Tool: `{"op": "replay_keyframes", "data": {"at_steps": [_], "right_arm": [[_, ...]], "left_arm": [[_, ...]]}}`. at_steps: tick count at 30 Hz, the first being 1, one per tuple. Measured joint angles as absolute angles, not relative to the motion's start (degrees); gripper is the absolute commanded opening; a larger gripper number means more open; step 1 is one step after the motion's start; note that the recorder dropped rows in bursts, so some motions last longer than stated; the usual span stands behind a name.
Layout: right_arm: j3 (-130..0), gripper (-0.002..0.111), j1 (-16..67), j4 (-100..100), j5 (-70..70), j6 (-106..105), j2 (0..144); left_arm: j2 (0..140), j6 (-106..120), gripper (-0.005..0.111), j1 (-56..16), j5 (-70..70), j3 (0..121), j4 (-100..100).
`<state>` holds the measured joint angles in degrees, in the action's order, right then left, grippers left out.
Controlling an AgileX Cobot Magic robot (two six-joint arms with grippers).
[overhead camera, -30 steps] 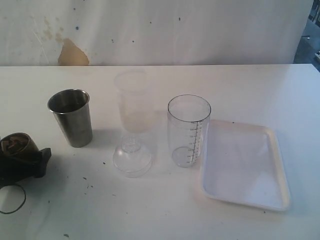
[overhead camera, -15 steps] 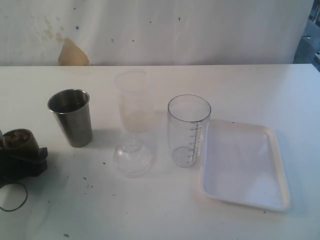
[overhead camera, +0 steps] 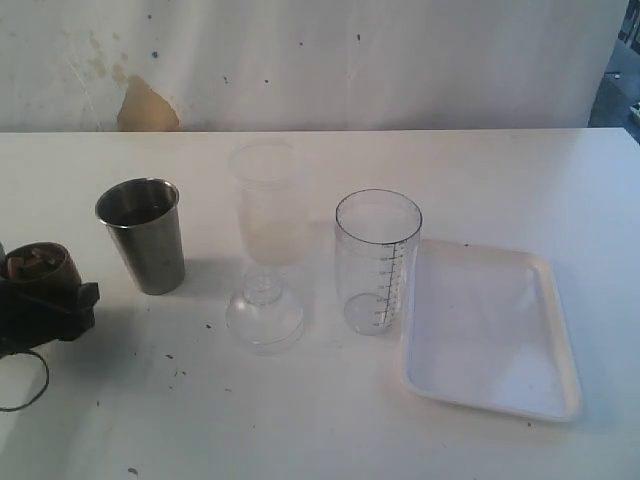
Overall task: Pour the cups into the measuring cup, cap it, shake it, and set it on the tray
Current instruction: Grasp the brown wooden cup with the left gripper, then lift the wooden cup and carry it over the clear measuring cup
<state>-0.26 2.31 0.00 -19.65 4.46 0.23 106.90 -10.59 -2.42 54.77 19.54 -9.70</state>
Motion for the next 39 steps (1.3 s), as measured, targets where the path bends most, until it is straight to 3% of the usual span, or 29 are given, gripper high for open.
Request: {"op": "replay_keyframes", "data": {"at_steps": [16, 30, 39], "right_arm": [[-0.26, 0.0, 2.31, 0.0, -19.65, 4.46, 0.23], [-0.26, 0.0, 2.31, 0.0, -19.65, 4.46, 0.23], [-0.26, 0.0, 2.31, 0.0, -19.65, 4.46, 0.23]], "left_arm": [[85.57, -33.2, 0.0, -4.43, 40.65, 23.92, -31.74], [85.96, -40.86, 0.0, -24.6, 19.54, 49.9, -39.08], [100.61, -40.86, 0.0, -32.63, 13.02, 66.56, -40.95]]}}
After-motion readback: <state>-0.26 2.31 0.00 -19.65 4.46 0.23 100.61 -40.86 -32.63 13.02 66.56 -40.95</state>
